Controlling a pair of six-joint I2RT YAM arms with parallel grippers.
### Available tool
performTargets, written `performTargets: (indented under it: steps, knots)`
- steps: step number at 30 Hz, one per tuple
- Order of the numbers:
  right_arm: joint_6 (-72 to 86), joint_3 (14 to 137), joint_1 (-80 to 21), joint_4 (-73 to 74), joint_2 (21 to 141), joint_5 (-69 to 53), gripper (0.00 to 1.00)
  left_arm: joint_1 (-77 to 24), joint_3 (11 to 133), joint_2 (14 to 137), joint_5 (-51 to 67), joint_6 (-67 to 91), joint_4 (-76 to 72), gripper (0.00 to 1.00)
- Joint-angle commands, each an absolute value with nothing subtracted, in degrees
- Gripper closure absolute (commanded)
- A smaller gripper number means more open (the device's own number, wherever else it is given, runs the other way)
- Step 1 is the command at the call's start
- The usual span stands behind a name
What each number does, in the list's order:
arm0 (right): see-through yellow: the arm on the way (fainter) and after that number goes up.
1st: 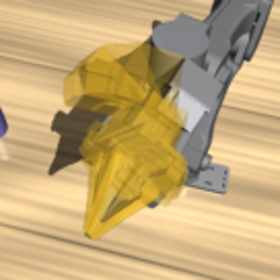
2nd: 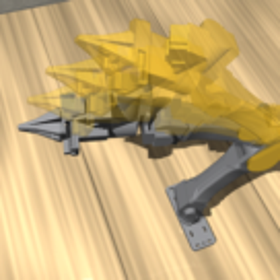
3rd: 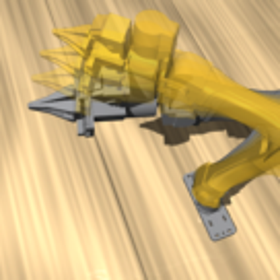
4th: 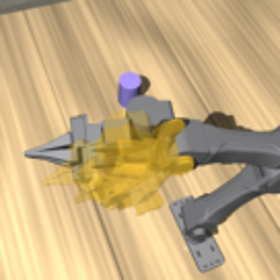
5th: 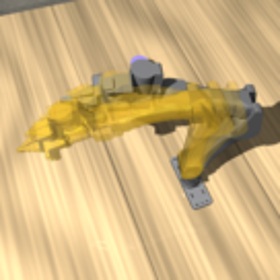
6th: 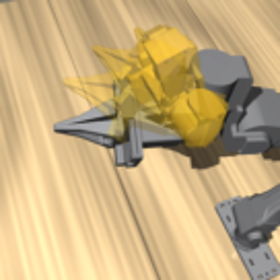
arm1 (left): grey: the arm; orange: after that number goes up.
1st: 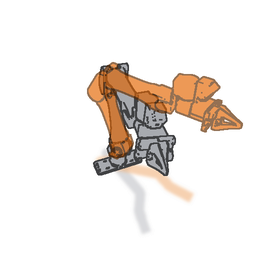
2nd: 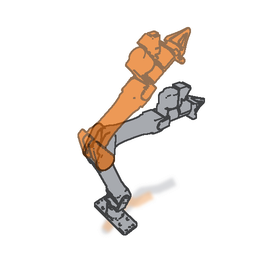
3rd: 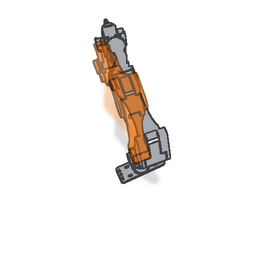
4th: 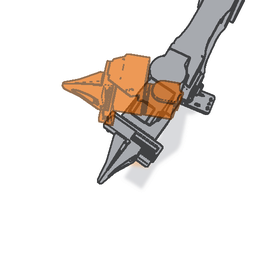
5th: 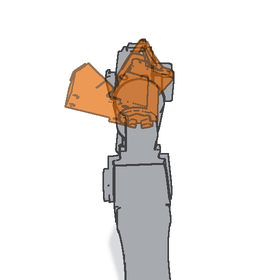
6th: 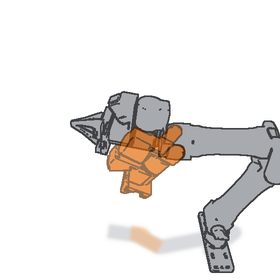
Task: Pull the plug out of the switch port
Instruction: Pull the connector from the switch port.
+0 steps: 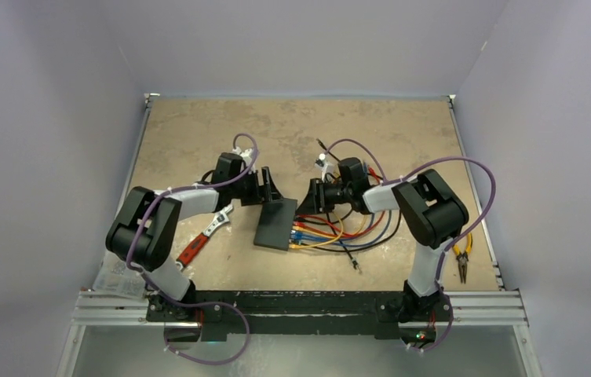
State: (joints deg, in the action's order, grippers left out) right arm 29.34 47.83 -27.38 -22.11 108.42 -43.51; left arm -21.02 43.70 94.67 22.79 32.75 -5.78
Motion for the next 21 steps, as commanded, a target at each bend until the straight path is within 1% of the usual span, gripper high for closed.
performTargets:
  steps: [1,3,5,9,11,14,17,21]
  knots:
    - [31.9,44.1,-28.8,-28.1,107.2,-48.6,0.52,-21.8,42.6,99.6,24.3,32.9,-4.7,0.31]
    - [33.0,43.2,-29.4,-29.3,107.0,-49.1,0.52,-22.1,43.4,99.8,24.7,32.7,-4.8,0.35]
    - [34.2,42.5,-29.6,-30.8,106.5,-49.3,0.52,-22.2,44.1,99.5,23.5,32.1,-3.6,0.36]
    - [34.8,42.6,-29.5,-30.8,105.8,-48.8,0.49,-22.2,45.5,96.8,17.7,29.6,2.8,0.31]
    - [34.8,42.7,-29.3,-30.6,105.2,-47.5,0.44,-22.2,45.8,94.9,14.4,28.4,5.8,0.28]
    - [35.0,42.5,-29.0,-30.8,104.7,-46.3,0.39,-22.3,45.7,91.7,10.5,26.9,9.6,0.25]
    - [35.4,41.8,-28.1,-31.7,104.2,-46.3,0.36,-22.3,45.5,89.3,9.7,25.5,12.5,0.24]
    - [36.5,40.2,-26.4,-34.5,104.7,-48.0,0.36,-22.3,43.7,88.4,12.6,25.2,13.3,0.25]
